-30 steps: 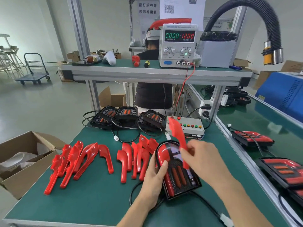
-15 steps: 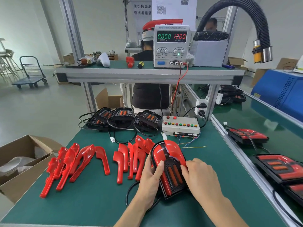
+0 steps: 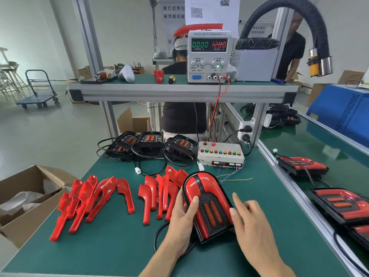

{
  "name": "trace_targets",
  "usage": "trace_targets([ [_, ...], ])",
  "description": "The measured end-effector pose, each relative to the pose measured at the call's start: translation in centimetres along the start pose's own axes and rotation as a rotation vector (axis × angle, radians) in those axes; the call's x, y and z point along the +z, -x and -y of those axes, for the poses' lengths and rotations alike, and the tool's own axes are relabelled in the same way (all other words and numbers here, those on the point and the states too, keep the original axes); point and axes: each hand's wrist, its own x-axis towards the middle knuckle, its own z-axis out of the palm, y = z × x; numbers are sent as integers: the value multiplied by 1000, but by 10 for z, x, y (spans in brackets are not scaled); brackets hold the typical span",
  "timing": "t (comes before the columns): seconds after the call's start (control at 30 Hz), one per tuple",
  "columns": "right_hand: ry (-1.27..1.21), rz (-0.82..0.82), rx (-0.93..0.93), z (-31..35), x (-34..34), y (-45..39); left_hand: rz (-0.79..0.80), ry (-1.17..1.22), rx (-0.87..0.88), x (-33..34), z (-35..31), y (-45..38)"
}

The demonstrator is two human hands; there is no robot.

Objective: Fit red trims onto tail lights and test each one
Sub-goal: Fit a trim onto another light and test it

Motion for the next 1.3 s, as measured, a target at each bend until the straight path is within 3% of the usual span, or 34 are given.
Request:
trace_targets([
  [0.17,-459,73,241,-12,-9,-10,-29,45,-43,-3,3,-4],
  [0.37,-647,281,234,-11,4,-20,-29,88,-35,5,-2,-5],
  [0.67,-826,391,270,-17,6,-23,26,177,-149,0,-11,-13],
  [0.87,-852,419,245,-20,5,-24,-74,-97,-258,-7,-43,-45],
  [1.03,-925,435,265,-18,6,-25,77,-363,-345,-8,-72,-70],
  [1.13,-944,450,272,-18,4,-26,151,-357,-427,-7,-78,-78],
  [1.3,-963,492,283,-26,2,-26,109,-351,-327,2,-71,-77],
])
